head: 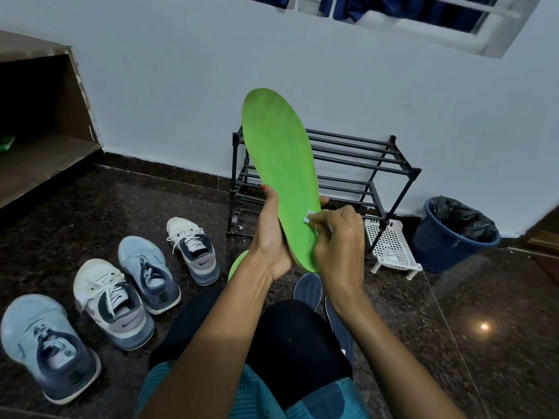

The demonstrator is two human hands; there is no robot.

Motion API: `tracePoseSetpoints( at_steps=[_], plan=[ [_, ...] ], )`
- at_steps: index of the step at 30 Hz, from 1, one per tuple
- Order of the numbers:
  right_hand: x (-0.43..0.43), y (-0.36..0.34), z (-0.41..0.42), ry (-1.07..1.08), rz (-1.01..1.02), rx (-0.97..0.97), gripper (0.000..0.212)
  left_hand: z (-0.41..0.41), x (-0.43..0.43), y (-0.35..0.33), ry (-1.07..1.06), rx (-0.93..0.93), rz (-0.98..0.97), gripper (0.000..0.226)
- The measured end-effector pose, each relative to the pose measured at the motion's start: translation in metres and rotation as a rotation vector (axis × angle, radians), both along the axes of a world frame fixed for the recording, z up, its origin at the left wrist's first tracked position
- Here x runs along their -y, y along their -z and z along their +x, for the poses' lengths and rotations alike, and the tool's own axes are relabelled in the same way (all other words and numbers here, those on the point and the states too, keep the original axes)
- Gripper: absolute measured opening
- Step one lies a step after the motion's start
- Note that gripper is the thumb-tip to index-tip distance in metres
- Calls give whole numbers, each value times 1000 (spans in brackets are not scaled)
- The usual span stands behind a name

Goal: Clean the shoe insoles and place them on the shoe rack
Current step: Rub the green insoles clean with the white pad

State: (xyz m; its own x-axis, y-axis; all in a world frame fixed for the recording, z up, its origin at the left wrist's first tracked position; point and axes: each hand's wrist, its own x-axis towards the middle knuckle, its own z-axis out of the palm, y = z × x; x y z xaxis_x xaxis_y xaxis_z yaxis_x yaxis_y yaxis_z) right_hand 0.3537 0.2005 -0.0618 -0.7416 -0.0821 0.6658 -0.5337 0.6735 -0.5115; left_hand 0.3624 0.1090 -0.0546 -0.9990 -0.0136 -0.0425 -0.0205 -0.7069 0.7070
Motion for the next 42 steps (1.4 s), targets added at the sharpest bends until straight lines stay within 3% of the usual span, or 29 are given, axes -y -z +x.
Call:
tracePoseSetpoints(
  at_steps=[9, 20, 29, 38, 42],
  plan=[
    [3, 5, 30, -175, -44, 1, 17, -2, 3, 1, -5, -12, 8, 81],
    [3, -4, -5, 47, 69, -80, 14, 0, 1, 2, 45, 4, -27, 84],
    [7, 3, 32, -222, -65, 35, 16, -1, 4, 3, 18, -18, 15, 91],
    [5, -6, 3, -26, 10, 17, 14, 0, 0, 1, 33, -7, 1, 82],
    [10, -3, 9, -52, -6, 11, 16, -1, 3, 1, 24, -10, -8, 83]
  ],
)
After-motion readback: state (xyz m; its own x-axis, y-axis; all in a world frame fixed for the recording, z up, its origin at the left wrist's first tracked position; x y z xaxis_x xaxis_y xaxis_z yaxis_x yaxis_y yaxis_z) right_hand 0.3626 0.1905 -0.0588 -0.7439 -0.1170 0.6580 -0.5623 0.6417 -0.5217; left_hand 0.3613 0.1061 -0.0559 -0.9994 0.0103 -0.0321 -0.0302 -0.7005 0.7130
